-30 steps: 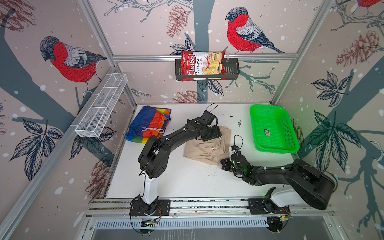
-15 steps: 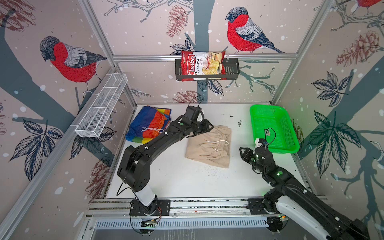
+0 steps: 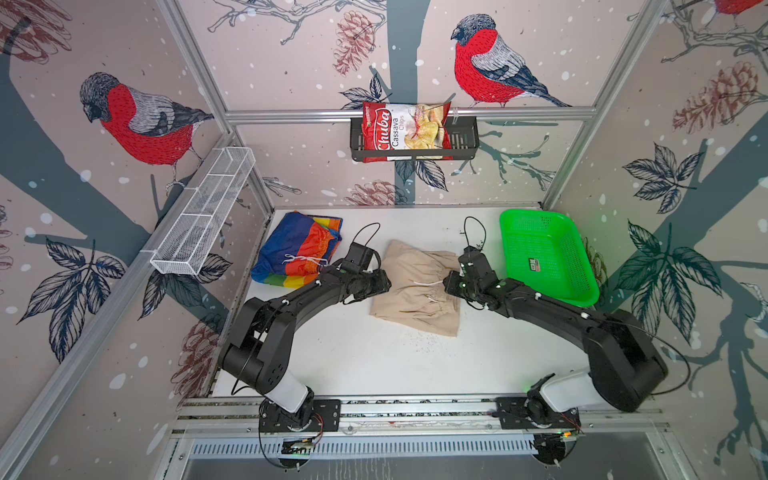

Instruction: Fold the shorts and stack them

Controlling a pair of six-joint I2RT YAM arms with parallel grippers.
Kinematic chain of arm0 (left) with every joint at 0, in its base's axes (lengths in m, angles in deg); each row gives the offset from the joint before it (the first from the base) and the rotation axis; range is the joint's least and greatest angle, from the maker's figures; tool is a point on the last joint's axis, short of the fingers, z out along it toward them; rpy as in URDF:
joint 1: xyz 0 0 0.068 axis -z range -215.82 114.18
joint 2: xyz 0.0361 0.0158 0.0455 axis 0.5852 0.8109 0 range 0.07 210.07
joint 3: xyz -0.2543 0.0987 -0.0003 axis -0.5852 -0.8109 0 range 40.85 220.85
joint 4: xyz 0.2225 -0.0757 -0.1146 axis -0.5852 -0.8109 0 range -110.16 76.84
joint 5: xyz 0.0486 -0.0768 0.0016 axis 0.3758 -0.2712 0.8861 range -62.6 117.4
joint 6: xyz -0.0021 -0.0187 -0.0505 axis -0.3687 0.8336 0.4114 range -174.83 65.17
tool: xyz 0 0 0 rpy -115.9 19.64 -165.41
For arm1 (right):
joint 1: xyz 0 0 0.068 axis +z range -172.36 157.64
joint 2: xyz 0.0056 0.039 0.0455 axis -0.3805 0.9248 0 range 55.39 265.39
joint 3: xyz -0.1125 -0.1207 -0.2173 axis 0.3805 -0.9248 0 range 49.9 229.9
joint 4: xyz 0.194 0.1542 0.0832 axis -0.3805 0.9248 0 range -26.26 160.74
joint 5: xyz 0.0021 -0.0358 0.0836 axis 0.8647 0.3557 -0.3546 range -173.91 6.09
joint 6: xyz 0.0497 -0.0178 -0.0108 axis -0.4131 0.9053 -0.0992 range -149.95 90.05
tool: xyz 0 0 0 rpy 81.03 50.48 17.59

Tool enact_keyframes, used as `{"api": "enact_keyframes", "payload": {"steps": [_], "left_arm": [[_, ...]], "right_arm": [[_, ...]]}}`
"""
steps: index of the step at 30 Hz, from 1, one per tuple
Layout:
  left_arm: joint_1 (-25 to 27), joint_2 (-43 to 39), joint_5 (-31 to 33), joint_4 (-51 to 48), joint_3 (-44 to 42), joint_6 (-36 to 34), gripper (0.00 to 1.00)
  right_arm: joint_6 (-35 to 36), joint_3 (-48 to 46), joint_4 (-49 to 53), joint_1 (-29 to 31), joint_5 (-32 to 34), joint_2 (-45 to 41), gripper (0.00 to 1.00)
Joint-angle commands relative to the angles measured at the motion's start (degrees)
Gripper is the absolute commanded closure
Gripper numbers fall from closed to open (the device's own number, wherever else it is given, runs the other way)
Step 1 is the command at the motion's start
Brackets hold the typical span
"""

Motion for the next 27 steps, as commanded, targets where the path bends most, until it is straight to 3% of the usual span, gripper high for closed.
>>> {"api": "enact_keyframes", "payload": {"steps": [1, 6, 12, 15, 23, 27], "left_arm": [[-0.3, 1.3, -0.1, 4.1, -1.2, -0.7, 0.44], [-0.4, 2.3, -0.6, 6.2, -4.2, -0.3, 0.44], [-0.6, 1.8, -1.5, 8.9, -7.6, 0.3, 0.46], [-0.8, 1.0, -1.5, 9.9, -8.1, -0.3, 0.46], [-2.1, -1.6, -1.3, 14.1, -10.1, 0.1, 0.31], [-2.4, -1.3, -1.7, 16.9, -10.8, 0.2, 0.27]], "right_arm": [[2.1, 2.2, -2.8, -1.4, -3.4, 5.3, 0.82], [2.9, 3.7, -1.5, -4.1, -2.6, 12.2, 0.89], [5.8, 4.1, -2.3, -4.9, -5.2, 13.4, 0.92], [8.1, 5.8, -1.0, -5.0, -3.8, 11.1, 0.87], [11.3, 5.7, -2.3, -4.9, 0.8, -1.0, 0.70], [9.9, 2.3, -3.4, -5.0, 0.8, -3.9, 0.69]]}}
